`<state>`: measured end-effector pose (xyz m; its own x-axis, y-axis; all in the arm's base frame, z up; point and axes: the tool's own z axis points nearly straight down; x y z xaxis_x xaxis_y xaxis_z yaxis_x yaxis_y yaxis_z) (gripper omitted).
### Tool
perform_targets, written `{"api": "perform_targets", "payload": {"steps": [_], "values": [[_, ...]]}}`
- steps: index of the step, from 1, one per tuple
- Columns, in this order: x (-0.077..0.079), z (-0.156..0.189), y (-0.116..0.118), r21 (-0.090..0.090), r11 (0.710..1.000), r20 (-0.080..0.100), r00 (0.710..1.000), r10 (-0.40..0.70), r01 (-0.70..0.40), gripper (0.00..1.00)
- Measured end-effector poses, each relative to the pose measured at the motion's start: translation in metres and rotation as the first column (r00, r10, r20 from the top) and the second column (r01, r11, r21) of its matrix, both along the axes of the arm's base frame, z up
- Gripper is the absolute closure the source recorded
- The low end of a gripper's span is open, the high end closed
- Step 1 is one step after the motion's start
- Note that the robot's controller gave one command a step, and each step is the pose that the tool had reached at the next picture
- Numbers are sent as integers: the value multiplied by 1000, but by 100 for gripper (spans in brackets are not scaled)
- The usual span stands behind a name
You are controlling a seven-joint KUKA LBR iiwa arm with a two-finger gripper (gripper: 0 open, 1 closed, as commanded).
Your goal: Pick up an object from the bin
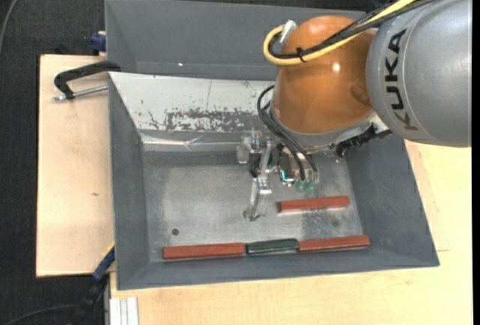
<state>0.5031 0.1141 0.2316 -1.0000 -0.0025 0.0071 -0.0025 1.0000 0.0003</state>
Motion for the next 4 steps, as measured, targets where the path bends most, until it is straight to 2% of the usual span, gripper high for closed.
{"api": "perform_targets", "payload": {"steps": [1, 2, 3, 4], "values": [[10, -49, -73, 1, 987, 7, 987, 160, -160, 0], [9, -161, -113, 1, 1000, 7, 1000, -25, 25, 0], [9, -161, -112, 1, 1000, 7, 1000, -26, 26, 100], [9, -161, -112, 2, 1000, 7, 1000, -25, 25, 0]]}}
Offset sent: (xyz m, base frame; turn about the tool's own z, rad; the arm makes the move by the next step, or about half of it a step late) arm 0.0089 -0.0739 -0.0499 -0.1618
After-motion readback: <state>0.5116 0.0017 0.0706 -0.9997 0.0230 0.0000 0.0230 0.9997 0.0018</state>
